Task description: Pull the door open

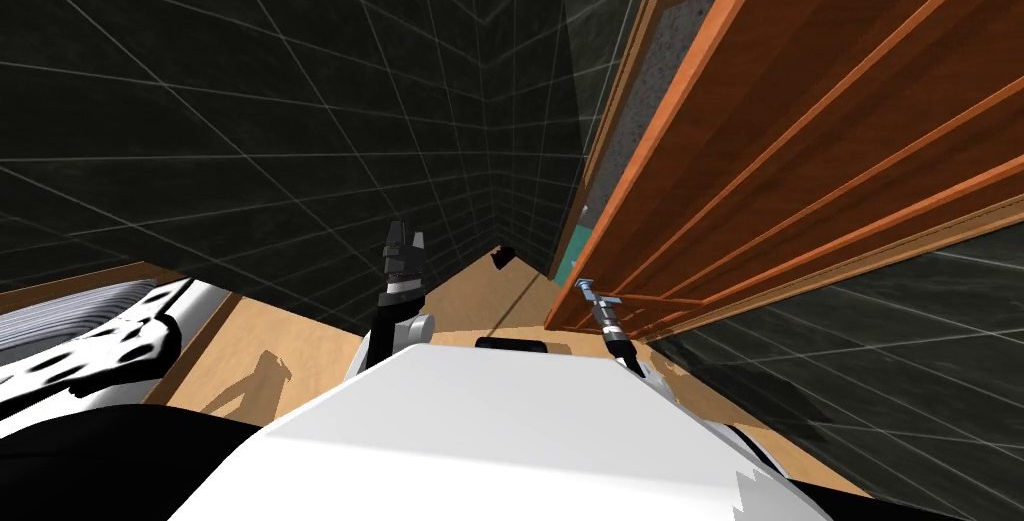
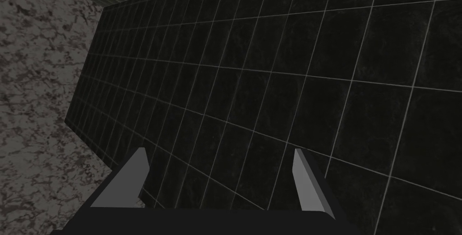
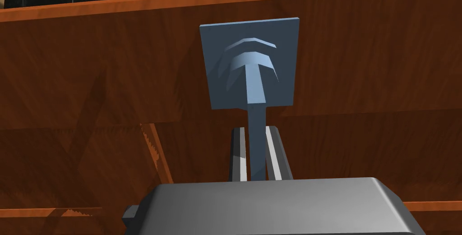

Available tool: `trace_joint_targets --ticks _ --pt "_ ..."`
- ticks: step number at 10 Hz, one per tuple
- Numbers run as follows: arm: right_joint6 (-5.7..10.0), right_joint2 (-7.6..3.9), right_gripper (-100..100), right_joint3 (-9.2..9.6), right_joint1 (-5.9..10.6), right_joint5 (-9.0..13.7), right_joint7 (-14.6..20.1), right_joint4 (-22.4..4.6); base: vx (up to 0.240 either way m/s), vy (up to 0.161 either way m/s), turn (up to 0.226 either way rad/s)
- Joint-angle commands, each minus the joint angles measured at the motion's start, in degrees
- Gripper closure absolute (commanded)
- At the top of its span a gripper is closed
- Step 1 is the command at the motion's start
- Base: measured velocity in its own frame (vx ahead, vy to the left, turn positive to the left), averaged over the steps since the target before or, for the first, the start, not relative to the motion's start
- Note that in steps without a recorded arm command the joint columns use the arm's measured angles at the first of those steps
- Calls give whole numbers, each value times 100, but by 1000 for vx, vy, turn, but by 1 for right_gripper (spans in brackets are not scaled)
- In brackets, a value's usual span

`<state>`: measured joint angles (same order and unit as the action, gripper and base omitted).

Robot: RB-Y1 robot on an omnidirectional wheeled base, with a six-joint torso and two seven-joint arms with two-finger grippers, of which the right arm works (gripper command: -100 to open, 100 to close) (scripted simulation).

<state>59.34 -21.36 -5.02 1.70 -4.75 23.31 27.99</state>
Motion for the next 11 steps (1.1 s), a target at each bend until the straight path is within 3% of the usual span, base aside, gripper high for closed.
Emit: trace_joint_targets --ticks 1,3,6,8,9,10,11 --pt "168 -63 100 48 -160 -57 110 70 -209 -63 188" --pt "414 -165 100 96 -298 -124 234 37 -201 -82 145" --pt "539 -216 100 120 -368 -159 297 20 -112 -34 51" --pt "759 -307 100 162 -491 -219 407 -9 -136 -56 138" --pt "804 -325 100 171 -516 -231 429 -15 -142 -59 88" --pt "768 -317 100 159 -436 -216 411 -74 -50 -21 17" --pt "938 -349 100 166 -501 -239 441 -164 -119 -51 172"
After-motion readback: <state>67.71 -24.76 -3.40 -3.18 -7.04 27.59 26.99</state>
